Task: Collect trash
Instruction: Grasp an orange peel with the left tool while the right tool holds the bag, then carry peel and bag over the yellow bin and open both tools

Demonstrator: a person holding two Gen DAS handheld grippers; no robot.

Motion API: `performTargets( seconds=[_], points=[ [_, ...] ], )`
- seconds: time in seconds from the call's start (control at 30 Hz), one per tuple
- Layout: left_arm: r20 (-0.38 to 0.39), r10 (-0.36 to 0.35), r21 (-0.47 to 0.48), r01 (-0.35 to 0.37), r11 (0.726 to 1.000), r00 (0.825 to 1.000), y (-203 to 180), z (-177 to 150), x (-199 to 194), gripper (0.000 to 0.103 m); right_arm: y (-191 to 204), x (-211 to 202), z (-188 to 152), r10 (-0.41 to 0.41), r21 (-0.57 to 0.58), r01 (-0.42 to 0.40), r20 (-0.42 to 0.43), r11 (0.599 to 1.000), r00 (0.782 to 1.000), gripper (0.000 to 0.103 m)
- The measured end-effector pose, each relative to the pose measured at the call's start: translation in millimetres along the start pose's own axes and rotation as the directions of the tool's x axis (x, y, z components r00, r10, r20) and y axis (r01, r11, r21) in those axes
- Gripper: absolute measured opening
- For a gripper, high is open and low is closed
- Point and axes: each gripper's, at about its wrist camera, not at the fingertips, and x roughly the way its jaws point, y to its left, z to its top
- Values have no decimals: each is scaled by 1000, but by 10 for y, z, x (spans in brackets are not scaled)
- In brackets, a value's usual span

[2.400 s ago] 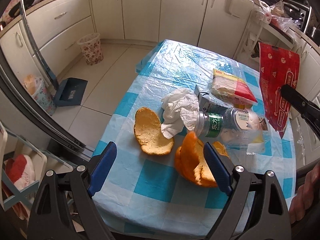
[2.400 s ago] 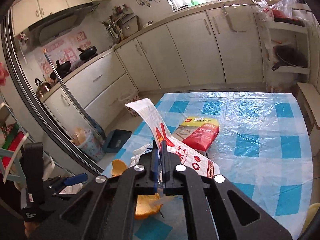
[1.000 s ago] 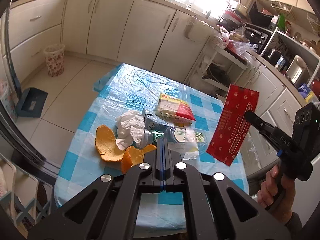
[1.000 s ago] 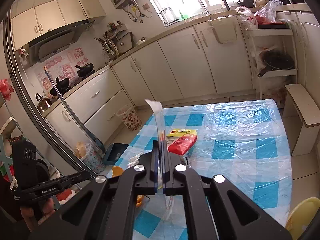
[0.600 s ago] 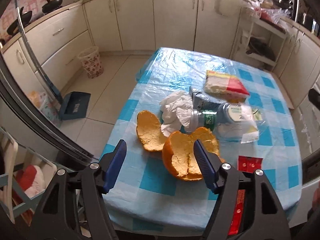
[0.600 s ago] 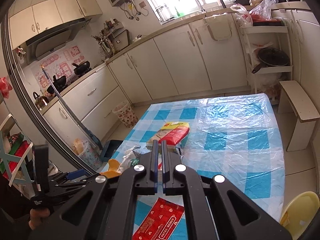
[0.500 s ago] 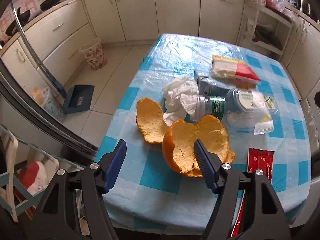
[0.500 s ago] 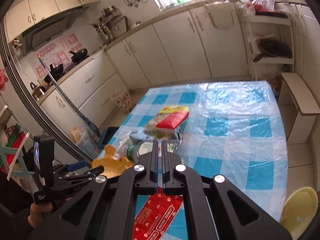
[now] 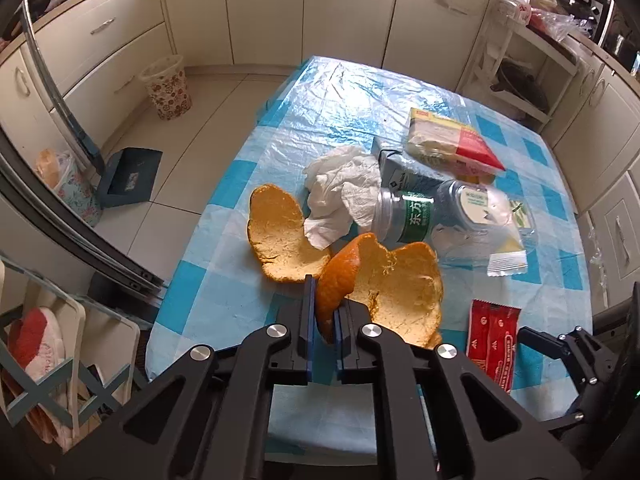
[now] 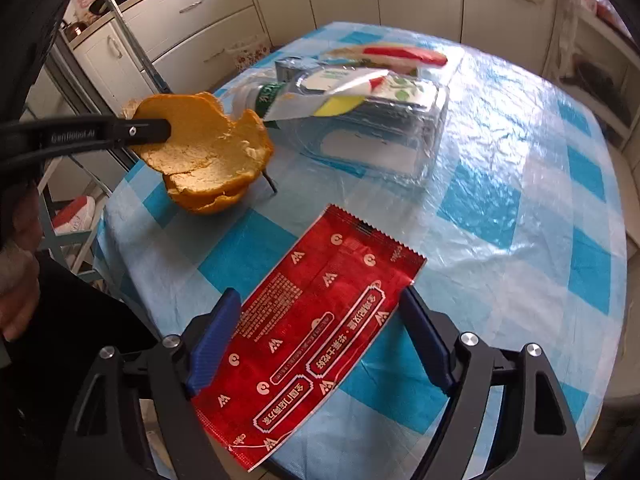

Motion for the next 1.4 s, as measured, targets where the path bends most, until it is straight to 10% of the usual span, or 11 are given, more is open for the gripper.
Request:
performTargets(
  seconds=[0.2,0.33,0.73,0.8,0.83,1.13,1.23,1.4],
  points=[
    [92,-100,-17,102,995,991,9,47,-287,7,195,18,-93,-64,-98,69,49,993,997,64],
    [135,-134,-53,142,988,982,66,76,-408,7,285,-19,-110,-29,-139,37,56,990,998,5],
    [185,-193,-63,207,976,964,-37,61,-546,7,-158,-374,-202,37,36,-42,141,998,989,1],
    [180,-194,-65,208,976,964,-45,52,-532,7,-250,-380,-214,34,89,-47,142,995,989,38],
    [176,-194,-67,209,976,965,-46,48,-524,7,-279,-385,-213,10,113,-27,149,993,989,93],
    [167,-196,-69,210,975,966,-52,37,-500,7,113,9,-91,-76,56,72,74,996,994,97],
    [170,-198,-77,213,974,965,-42,38,-504,7,294,2,-151,-107,-23,110,123,994,987,86],
    [175,-205,-78,221,972,963,-35,40,-523,7,92,-140,-103,-105,37,101,131,994,986,9]
  ],
)
